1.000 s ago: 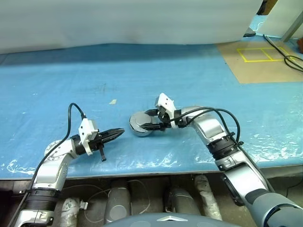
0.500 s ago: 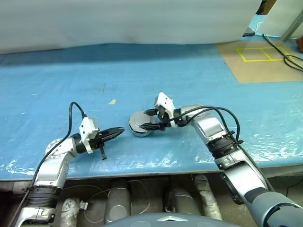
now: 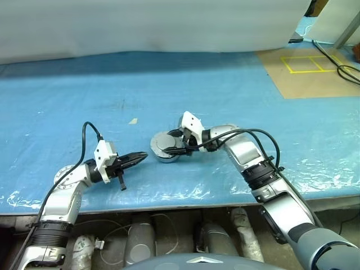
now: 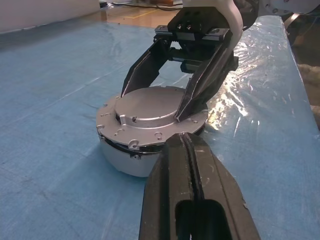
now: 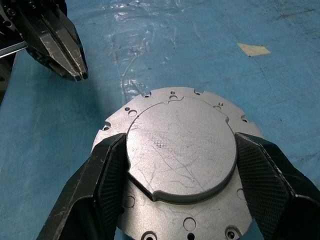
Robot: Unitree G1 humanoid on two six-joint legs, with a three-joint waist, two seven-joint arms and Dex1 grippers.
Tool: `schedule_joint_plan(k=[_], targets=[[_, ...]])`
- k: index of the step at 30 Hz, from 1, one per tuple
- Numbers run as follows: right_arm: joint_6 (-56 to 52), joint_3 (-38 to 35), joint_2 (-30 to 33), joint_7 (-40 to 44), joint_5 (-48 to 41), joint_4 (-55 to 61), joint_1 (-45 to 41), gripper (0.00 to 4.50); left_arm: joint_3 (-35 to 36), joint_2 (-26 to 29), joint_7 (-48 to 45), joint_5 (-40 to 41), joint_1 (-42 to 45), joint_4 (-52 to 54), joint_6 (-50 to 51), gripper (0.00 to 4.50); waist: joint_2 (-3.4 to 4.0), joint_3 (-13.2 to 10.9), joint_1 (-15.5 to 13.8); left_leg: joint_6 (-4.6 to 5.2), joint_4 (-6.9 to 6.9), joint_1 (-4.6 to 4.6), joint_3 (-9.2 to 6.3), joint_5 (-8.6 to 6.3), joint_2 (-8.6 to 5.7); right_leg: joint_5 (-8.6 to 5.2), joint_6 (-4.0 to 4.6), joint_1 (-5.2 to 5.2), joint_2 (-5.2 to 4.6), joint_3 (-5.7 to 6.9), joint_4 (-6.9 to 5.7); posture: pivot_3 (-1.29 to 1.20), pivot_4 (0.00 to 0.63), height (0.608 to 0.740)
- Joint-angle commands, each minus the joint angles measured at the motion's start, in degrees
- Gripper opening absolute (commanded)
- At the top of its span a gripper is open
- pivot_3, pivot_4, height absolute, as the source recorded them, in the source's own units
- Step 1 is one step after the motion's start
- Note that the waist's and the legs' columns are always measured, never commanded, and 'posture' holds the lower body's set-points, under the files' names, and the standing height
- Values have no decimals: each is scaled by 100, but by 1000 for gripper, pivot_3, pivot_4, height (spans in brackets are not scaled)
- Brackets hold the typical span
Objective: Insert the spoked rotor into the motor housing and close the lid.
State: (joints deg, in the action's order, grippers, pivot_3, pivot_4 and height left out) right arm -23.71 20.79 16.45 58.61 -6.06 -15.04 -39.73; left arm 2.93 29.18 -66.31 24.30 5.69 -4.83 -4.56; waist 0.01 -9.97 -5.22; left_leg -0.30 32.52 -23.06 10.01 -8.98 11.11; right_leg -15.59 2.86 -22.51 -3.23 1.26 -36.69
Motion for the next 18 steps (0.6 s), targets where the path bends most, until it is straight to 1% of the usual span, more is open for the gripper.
schedule_joint_plan(k=[1,9,15,18], targets=[[275,30,12,-65,149,-95,-32,2952,51,20,-29,31,8,41,-118,0,0,0,0,0,0,0,0,0,0,0,0,0,0,0,0,0,150,740],[844,204,190,-21,507,-604,88,2952,25,-13,-8,21,38,45,-117,0,0,0,-1,1,2,23,0,0,-1,0,0,21,-2,-2,0,0,150,740],[960,257,173,-86,624,-1047,113,2952,13,-33,-47,1,96,-75,-172,0,0,1,-8,3,-10,76,4,-3,-8,-1,0,59,-10,-8,0,0,150,740],[877,304,198,-148,737,-1377,49,2952,7,-44,-67,-5,118,-128,-213,0,1,2,-9,22,-22,118,7,-15,-12,-3,-1,94,-14,-15,4,0,150,740]])
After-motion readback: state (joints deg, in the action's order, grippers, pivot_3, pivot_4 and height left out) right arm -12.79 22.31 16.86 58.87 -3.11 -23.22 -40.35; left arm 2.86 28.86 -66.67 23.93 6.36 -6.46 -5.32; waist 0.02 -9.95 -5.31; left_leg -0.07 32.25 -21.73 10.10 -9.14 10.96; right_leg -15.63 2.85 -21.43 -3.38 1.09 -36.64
